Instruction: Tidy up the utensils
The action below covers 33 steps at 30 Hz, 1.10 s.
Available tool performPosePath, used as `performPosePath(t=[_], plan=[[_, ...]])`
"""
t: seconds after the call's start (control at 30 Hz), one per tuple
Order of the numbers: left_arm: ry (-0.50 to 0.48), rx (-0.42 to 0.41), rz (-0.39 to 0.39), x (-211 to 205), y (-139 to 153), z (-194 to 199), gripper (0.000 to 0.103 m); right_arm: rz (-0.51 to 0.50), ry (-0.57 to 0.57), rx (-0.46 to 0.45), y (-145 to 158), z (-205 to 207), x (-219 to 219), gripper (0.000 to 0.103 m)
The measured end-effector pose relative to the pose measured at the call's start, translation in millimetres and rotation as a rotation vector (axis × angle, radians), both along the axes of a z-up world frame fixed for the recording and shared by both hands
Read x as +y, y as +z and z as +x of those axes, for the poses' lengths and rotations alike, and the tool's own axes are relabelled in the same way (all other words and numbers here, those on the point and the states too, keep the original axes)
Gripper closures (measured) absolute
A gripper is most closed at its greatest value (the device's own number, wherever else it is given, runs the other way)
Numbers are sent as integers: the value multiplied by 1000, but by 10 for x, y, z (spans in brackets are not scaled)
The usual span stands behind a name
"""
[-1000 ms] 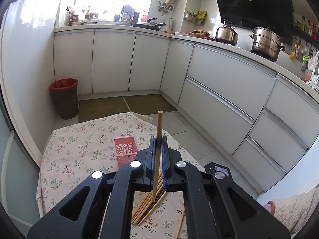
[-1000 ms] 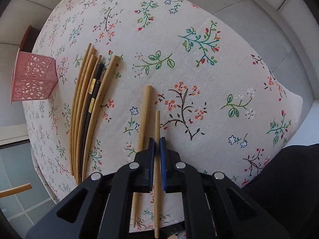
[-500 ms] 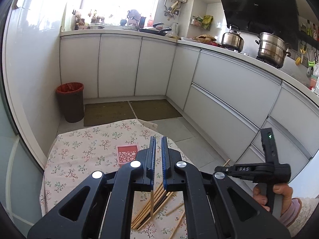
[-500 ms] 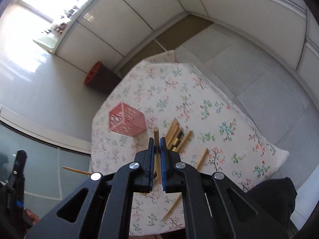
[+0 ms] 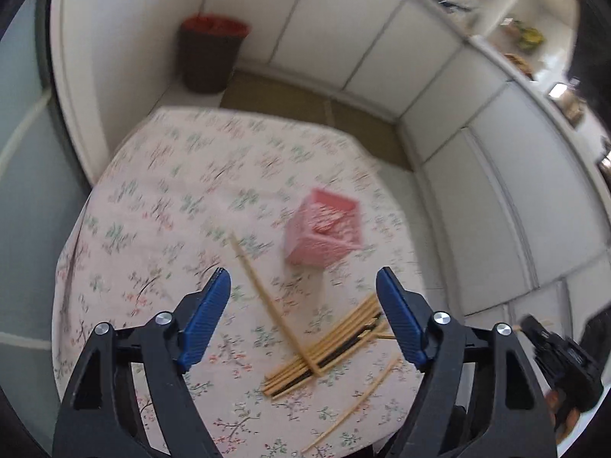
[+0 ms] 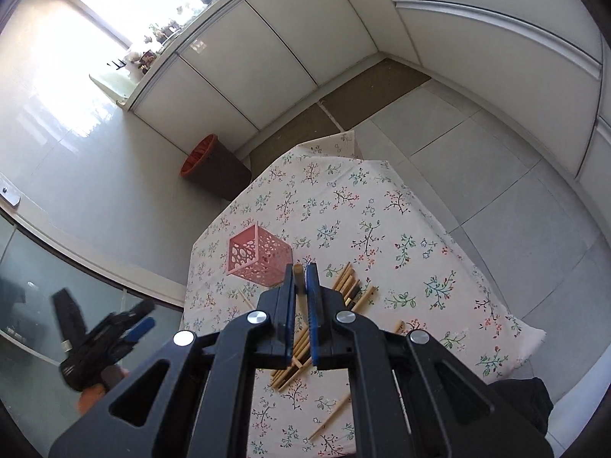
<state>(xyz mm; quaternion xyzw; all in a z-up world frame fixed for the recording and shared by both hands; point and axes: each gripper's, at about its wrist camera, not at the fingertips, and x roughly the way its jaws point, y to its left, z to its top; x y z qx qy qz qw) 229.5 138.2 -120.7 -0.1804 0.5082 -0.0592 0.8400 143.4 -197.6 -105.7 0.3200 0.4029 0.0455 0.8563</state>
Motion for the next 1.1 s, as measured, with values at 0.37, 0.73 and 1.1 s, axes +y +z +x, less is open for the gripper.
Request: performPosePath(t=[0.37, 0.73, 1.1], plan=[[181, 368, 59, 137, -1614, 1236, 59, 34, -56, 63, -287, 148, -352, 97], [94, 347, 289, -91, -1657, 1112, 93, 95, -90, 87, -439, 280, -692, 97], [29, 116, 37, 102, -1075, 199, 99, 90, 12, 62, -151, 226, -543, 97]])
